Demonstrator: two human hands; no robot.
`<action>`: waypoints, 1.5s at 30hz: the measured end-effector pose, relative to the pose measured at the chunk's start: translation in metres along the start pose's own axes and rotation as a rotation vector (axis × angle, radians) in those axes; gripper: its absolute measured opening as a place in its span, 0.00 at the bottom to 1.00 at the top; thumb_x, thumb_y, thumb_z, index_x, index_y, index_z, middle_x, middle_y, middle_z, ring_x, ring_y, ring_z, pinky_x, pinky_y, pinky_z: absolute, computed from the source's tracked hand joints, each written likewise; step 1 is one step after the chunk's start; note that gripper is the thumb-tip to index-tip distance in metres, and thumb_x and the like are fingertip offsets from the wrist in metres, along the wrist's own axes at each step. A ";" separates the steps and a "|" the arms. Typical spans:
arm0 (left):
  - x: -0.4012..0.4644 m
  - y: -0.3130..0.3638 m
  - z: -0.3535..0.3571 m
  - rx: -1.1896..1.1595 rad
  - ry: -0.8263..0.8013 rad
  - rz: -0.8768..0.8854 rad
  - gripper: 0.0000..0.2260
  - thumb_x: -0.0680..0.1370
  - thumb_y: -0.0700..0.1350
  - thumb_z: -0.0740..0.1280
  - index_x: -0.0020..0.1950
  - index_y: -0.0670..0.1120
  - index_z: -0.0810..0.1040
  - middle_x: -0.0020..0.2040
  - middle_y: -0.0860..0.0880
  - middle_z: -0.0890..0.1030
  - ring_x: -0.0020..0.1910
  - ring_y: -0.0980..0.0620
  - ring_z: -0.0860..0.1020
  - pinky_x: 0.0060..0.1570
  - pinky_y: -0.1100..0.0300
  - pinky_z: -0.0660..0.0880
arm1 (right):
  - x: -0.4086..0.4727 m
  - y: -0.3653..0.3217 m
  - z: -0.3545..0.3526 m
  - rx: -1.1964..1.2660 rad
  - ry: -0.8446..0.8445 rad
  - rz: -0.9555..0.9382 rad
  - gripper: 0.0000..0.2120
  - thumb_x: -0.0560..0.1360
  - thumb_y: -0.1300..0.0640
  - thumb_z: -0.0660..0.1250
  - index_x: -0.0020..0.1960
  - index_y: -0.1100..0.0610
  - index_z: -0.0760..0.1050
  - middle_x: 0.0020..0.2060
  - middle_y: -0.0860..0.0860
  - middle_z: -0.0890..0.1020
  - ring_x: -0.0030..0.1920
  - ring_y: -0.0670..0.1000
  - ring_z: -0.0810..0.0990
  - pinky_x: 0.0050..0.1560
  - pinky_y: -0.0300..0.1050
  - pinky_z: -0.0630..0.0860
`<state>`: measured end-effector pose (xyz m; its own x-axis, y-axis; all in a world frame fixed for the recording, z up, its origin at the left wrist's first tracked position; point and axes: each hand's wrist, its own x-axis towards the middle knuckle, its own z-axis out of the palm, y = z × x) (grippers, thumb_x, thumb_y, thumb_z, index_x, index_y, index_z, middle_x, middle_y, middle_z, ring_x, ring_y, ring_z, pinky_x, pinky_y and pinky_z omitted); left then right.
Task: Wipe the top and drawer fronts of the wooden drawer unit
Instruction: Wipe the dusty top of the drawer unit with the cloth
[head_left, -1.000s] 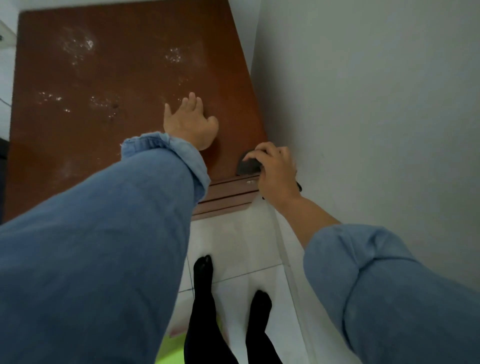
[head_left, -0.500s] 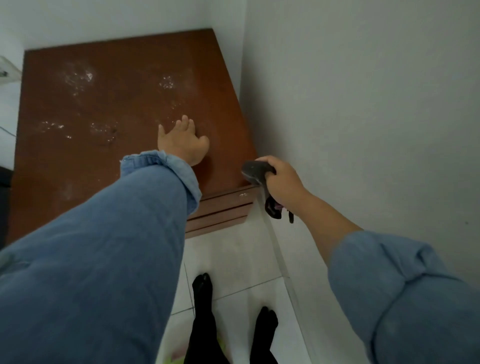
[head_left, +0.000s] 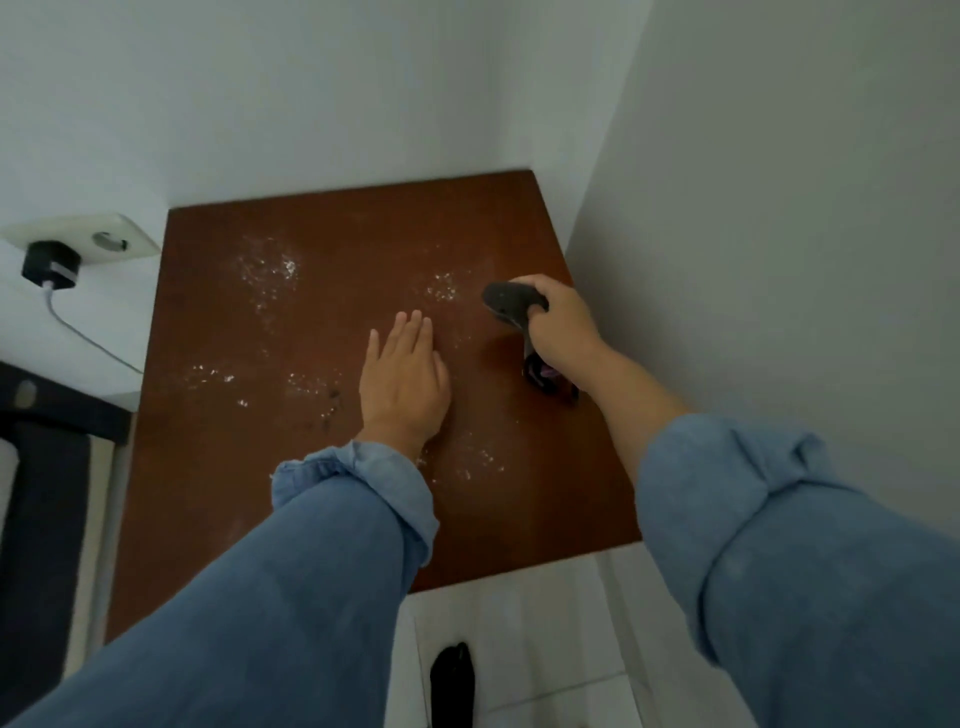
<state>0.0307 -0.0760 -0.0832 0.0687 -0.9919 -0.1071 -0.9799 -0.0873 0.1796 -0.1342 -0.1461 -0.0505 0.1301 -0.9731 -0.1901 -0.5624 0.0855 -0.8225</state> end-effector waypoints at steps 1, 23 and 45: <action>0.006 -0.007 0.002 -0.002 0.006 0.003 0.24 0.82 0.48 0.47 0.78 0.44 0.55 0.78 0.48 0.55 0.77 0.51 0.51 0.76 0.51 0.46 | 0.017 -0.005 0.006 -0.025 0.016 -0.015 0.17 0.79 0.65 0.53 0.60 0.50 0.74 0.61 0.53 0.75 0.56 0.55 0.74 0.48 0.45 0.72; 0.018 -0.030 0.022 -0.259 0.144 0.028 0.26 0.77 0.46 0.48 0.76 0.44 0.61 0.76 0.50 0.61 0.76 0.54 0.56 0.75 0.56 0.48 | 0.229 -0.031 0.057 -0.626 0.087 -0.208 0.18 0.80 0.59 0.54 0.67 0.48 0.71 0.68 0.56 0.66 0.66 0.61 0.63 0.63 0.56 0.63; 0.017 -0.031 0.024 -0.271 0.181 0.059 0.25 0.78 0.41 0.56 0.75 0.42 0.62 0.76 0.47 0.62 0.76 0.50 0.58 0.74 0.57 0.46 | -0.052 0.029 0.053 -0.546 0.032 -0.241 0.16 0.75 0.64 0.59 0.54 0.47 0.77 0.53 0.50 0.72 0.49 0.55 0.70 0.46 0.50 0.67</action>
<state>0.0580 -0.0878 -0.1140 0.0691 -0.9942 0.0830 -0.8994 -0.0261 0.4364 -0.1138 -0.0819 -0.0935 0.2860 -0.9582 -0.0093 -0.8595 -0.2522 -0.4447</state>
